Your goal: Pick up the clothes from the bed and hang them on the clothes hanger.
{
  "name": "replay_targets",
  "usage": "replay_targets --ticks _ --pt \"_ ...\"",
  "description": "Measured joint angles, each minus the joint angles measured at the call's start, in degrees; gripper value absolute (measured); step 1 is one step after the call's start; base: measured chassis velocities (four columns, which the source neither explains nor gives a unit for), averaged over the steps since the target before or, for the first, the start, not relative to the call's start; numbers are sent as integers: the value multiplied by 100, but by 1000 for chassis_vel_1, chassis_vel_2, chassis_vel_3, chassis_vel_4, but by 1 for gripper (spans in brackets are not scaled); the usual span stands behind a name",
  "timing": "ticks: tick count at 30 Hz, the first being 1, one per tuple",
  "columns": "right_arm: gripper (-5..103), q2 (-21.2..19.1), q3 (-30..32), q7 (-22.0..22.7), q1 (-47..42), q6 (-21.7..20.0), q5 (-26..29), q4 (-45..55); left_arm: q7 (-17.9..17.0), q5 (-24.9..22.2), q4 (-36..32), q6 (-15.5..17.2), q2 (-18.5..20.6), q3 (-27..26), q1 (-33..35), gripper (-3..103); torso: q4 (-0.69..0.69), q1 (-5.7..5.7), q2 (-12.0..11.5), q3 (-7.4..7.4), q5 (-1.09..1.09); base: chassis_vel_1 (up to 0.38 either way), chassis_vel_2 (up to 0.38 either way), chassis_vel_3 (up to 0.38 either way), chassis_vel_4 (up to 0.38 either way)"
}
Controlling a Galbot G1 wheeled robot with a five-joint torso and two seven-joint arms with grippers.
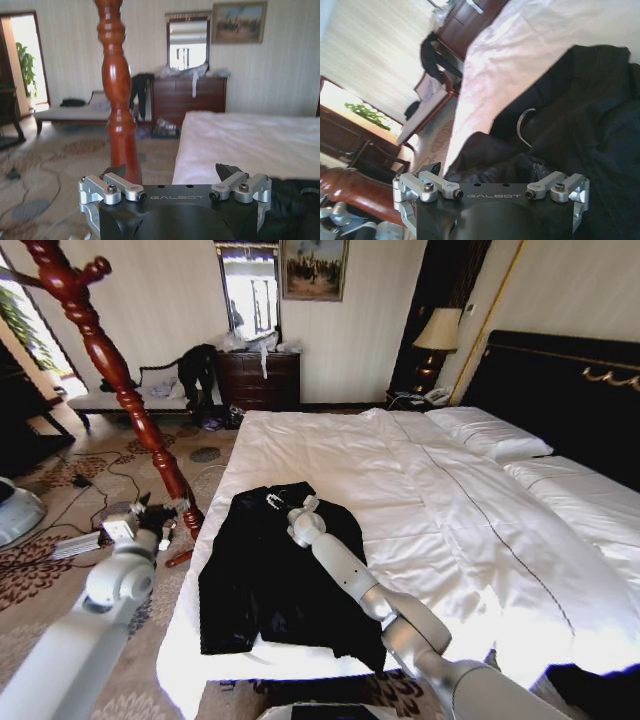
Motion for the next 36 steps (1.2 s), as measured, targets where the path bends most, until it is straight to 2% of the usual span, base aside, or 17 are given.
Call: replay_targets --ticks 3,4,7,8,11,12,13,16,17,20,26,29,30,32,33,35,36 --pt "100 -416 -230 -366 -279 258 -221 623 -173 -262 125 259 33 106 90 100 -3 -1 0 0 0 0 0 0 0" --pt "100 -416 -230 -366 -279 258 -221 623 -173 -262 125 259 33 106 90 100 -3 -1 0 0 0 0 0 0 0" --pt "100 -965 -468 -1226 -632 930 -605 1412 -414 -1039 411 563 168 478 -234 100 -5 0 0 0 1 0 0 0 0" --pt "100 -965 -468 -1226 -632 930 -605 1412 -414 -1039 411 563 168 478 -234 100 -5 0 0 0 1 0 0 0 0" --pt "100 -1287 -387 -1389 -907 1149 -790 2067 -535 -1970 845 769 211 1007 -832 100 -4 0 0 0 2 0 0 0 0" --pt "100 -1373 -312 -1367 -991 1175 -877 2226 -544 -2199 990 794 151 1137 -1017 100 -2 0 0 0 1 0 0 0 0" --pt "100 -1373 -312 -1367 -991 1175 -877 2226 -544 -2199 990 794 151 1137 -1017 100 -2 0 0 0 1 0 0 0 0" --pt "100 -1698 2 -1280 -1330 1207 -1020 2753 -597 -2777 1462 875 -197 1455 -1525 100 -6 0 0 0 1 0 0 0 0" --pt "100 -1698 2 -1280 -1330 1207 -1020 2753 -597 -2777 1462 875 -197 1455 -1525 100 -6 0 0 0 1 0 0 0 0" --pt "100 -2081 373 -1215 -1751 1185 -1019 3268 -634 -2854 1805 915 -456 1537 -1717 100 -3 0 0 0 2 0 0 0 0" --pt "100 -2417 690 -1131 -2099 1097 -1000 3598 -625 -2823 2037 912 -610 1522 -1772 102 -4 0 0 0 2 0 0 0 0" --pt "100 -2500 776 -1033 -2183 1052 -995 3638 -635 -2853 2101 896 -700 1483 -1720 93 -3 0 0 0 2 0 0 0 0" --pt "100 -2500 776 -1033 -2183 1052 -995 3638 -635 -2853 2101 896 -700 1483 -1720 93 -3 0 0 0 2 0 0 0 0" --pt "100 -2493 800 -982 -2198 1030 -988 3638 -633 -2850 2121 869 -735 1447 -1664 82 -1 0 0 0 0 0 0 0 0" --pt "100 -2493 810 -964 -2210 1018 -988 3639 -629 -2848 2125 839 -749 1417 -1636 82 -1 0 0 -1 0 0 0 0 0" --pt "100 -2514 822 -942 -2236 996 -988 3639 -627 -2860 2124 805 -756 1378 -1604 72 -3 0 0 0 0 0 0 0 0" --pt "100 -2514 822 -942 -2236 996 -988 3639 -627 -2860 2124 805 -756 1378 -1604 72 -3 0 0 0 0 0 0 0 0"
